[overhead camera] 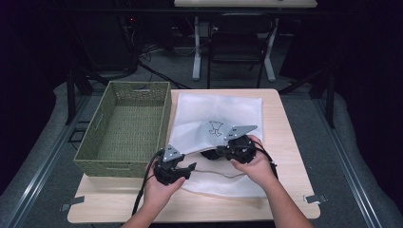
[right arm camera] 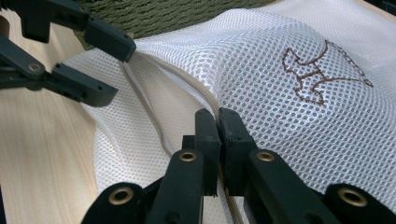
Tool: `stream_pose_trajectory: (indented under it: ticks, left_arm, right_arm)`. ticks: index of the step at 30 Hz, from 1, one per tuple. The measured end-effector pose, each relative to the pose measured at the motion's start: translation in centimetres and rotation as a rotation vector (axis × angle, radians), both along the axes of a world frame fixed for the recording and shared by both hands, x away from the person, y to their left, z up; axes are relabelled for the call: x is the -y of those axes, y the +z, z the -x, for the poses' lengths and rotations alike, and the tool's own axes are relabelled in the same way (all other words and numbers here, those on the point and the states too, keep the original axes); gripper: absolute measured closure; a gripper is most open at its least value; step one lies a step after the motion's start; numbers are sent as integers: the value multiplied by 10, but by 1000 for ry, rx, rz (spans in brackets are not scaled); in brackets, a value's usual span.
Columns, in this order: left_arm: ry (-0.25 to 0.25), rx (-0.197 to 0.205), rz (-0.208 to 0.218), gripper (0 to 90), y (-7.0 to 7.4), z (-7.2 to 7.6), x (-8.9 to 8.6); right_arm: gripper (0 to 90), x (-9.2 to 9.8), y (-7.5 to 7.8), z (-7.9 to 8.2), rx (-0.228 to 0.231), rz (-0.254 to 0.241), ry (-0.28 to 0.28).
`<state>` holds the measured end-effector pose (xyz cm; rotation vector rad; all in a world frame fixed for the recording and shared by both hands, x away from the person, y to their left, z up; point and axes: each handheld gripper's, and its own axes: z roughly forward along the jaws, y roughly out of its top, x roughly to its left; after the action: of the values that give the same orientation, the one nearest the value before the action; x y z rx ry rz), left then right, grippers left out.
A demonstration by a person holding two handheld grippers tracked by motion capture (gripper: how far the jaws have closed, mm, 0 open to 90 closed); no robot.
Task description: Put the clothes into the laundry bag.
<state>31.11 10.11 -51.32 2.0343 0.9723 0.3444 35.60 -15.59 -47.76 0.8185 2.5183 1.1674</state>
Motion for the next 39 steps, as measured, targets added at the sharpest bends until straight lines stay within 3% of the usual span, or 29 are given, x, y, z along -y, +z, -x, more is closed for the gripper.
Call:
stream_pose_trajectory:
  ticks: [5,12,15,17,19,22,27,30,32,39]
  left_arm:
    - [25,10,11,430,2,-2,-10]
    - [60,54,-85,358,-2,-12,-2]
    - [63,48,-94,358,-6,-18,4]
    - [71,68,-112,369,-8,-22,8]
    - [69,57,-100,406,-9,-24,11]
    - [65,78,-113,540,-10,-25,14]
    - [24,77,-134,761,-10,-24,13]
    - [-1,64,-111,836,-6,-22,9]
    - [-11,60,-99,849,-5,-20,9]
    - [-65,56,-122,853,-2,-12,11]
  right_arm:
    - [872,-2,-3,-1,-12,2,-2]
    - [871,-3,-3,-1,-9,4,-2]
    - [871,-2,-2,-1,-9,4,-2]
    - [870,-2,-2,-1,-7,4,-1]
    - [868,-1,-2,-1,-7,6,1]
    - [866,-1,-2,-1,-11,7,1]
    - [856,-3,-3,-1,-22,22,2]
    - [852,-3,-4,-1,-28,41,2]
    - [845,-2,-4,0,-28,51,2]
    - [787,10,-8,10,-33,48,-2]
